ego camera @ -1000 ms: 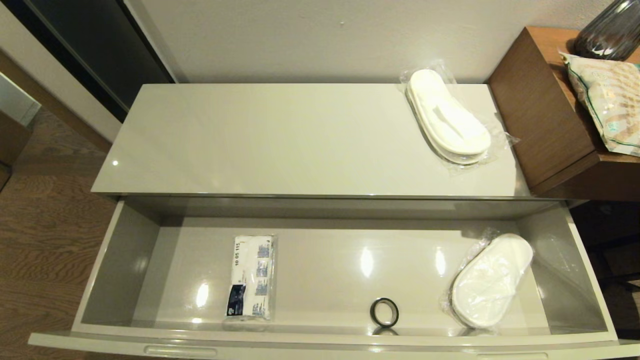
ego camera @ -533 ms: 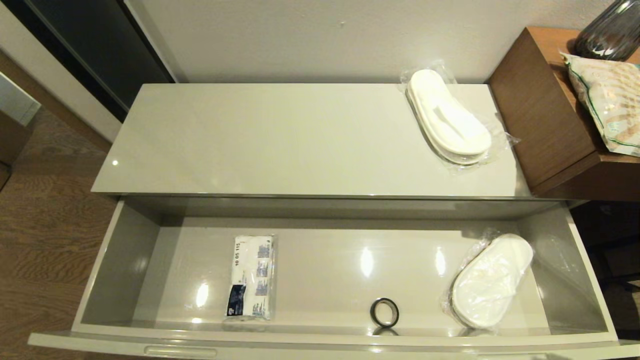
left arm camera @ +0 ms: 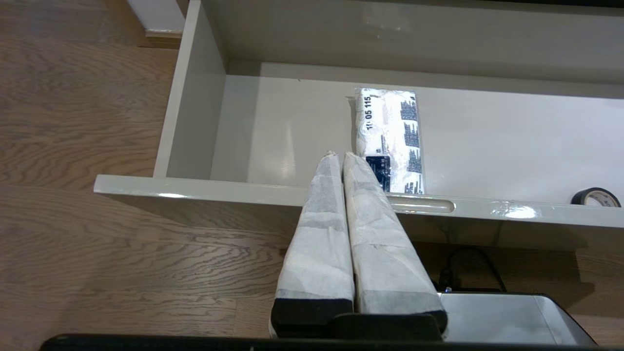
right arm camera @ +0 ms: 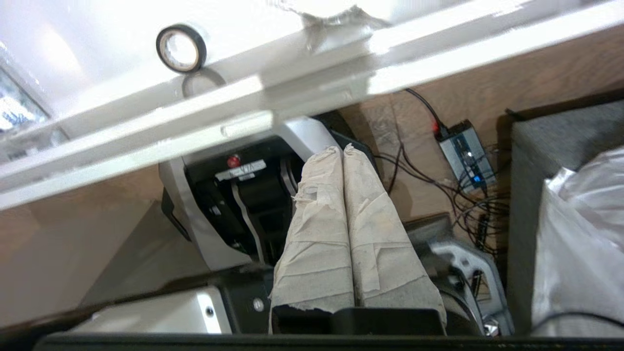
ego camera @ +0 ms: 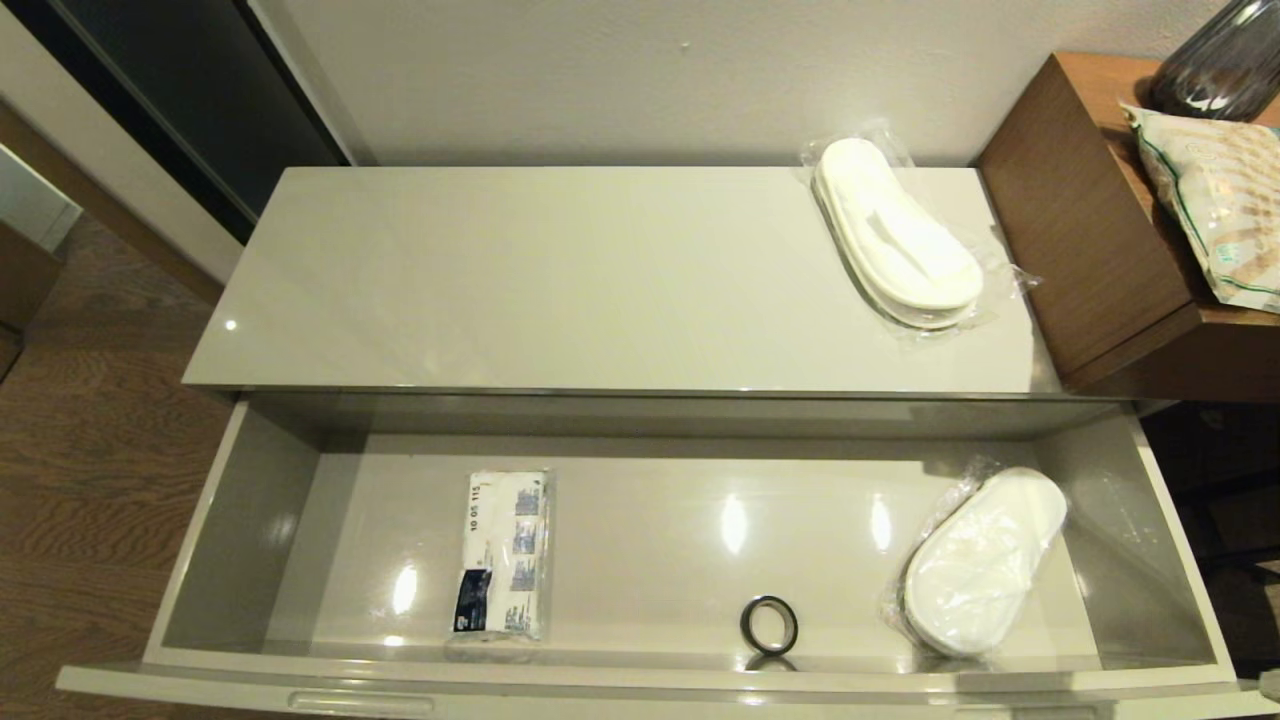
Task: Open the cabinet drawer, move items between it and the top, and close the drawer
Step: Take out the disposable slippers from the drawer
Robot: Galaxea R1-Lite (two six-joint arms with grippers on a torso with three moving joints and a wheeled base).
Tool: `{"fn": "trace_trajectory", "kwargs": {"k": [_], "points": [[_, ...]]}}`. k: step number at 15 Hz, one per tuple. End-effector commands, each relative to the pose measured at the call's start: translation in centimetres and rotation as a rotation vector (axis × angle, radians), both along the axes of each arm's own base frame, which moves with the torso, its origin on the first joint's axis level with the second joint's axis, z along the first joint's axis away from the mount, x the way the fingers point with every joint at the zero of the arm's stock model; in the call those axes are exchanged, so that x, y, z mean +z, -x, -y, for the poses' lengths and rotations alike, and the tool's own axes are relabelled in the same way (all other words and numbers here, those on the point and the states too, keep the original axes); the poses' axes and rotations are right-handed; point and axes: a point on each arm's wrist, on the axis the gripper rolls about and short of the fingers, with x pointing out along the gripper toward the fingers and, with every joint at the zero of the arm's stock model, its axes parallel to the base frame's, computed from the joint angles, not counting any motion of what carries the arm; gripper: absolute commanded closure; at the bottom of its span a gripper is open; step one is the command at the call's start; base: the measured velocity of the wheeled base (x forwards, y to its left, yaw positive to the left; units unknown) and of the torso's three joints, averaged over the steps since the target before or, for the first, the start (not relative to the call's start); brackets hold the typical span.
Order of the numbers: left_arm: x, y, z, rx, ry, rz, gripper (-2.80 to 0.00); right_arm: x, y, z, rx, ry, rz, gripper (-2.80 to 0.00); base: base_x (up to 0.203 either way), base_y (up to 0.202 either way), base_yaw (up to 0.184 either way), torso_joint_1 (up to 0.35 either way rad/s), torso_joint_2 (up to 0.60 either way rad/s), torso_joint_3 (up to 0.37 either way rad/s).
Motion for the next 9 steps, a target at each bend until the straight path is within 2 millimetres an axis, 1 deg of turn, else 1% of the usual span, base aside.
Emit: {"fn": "trace_trajectory", "kwargs": {"k": [1, 4, 9], "points": [[0.0, 0.0, 0.0, 0.001, 0.0, 0.001, 0.0, -0.8, -1.5, -0.1, -0.001, 0.004, -0.057, 0.0, 0.0, 0.0, 0.0, 0.0, 0.0, 0.0], [0.0, 0.0, 0.0, 0.001, 0.0, 0.001, 0.0, -0.8, -2.8, -0.2, -0.001, 0.002, -0.052, 0.0, 0.0, 0.0, 0.0, 0.0, 0.0, 0.0], [0.0, 0.0, 0.0, 0.001, 0.0, 0.001, 0.0, -1.5, -5.4, -0.4, -0.041, -0.025, -0.061, 0.0, 0.0, 0.0, 0.0, 0.0, 0.0, 0.0]]}}
